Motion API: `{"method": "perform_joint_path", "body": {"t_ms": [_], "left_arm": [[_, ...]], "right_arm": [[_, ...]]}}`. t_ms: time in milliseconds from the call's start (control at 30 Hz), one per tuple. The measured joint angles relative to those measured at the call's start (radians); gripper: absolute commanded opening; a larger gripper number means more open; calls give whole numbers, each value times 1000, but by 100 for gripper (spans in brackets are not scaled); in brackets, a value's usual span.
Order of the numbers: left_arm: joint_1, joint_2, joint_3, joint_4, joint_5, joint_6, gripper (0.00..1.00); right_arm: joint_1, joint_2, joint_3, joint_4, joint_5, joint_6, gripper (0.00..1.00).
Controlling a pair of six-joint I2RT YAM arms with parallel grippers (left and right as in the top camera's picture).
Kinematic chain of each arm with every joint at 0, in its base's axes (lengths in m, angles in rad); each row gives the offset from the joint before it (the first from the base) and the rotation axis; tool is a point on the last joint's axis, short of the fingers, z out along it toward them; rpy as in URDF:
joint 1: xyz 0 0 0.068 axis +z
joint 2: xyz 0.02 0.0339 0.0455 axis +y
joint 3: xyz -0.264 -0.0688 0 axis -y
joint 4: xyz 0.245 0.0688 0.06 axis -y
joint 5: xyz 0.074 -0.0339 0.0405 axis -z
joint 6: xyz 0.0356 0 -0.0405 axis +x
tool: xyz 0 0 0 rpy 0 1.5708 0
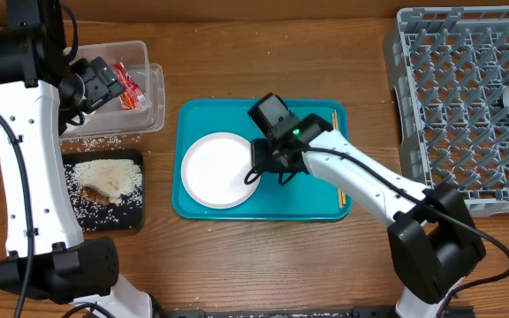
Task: Sort waste into correct bins and load items into the dishwasher
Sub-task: 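Reach the right gripper to the white plate rim and grasp it, then lift the white plate and stand it upright in the dish rack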
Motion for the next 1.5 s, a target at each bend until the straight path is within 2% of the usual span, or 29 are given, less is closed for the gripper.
{"method": "perform_joint_path", "body": {"t_ms": [367, 467, 600, 733, 800, 1000, 1167, 1333, 1500], "left_arm": [[0, 0, 0, 0, 0, 0, 100], [0, 0, 0, 0, 0, 0, 100], [0, 0, 0, 0, 0, 0, 100], [0, 0, 0, 0, 0, 0, 100], [0, 0, 0, 0, 0, 0, 100], [0, 0, 0, 0, 0, 0, 100], [0, 0, 0, 0, 0, 0, 100], [0, 0, 0, 0, 0, 0, 100], [0, 0, 0, 0, 0, 0, 100]], "right_arm": [[3, 93, -58, 133, -20, 105, 42], [8, 117, -58, 134, -23, 128, 36], [8, 118, -58, 140, -32, 148, 18], [8, 120, -58, 132, -40, 154, 15], [8, 120, -57, 118, -44, 158, 4], [-11, 120, 13, -6, -45, 158, 4], [-69, 92, 106, -136, 76, 152, 4], [-187, 3, 222, -270, 251, 100, 4], [-339, -94, 312, -256, 376, -6, 4]]}}
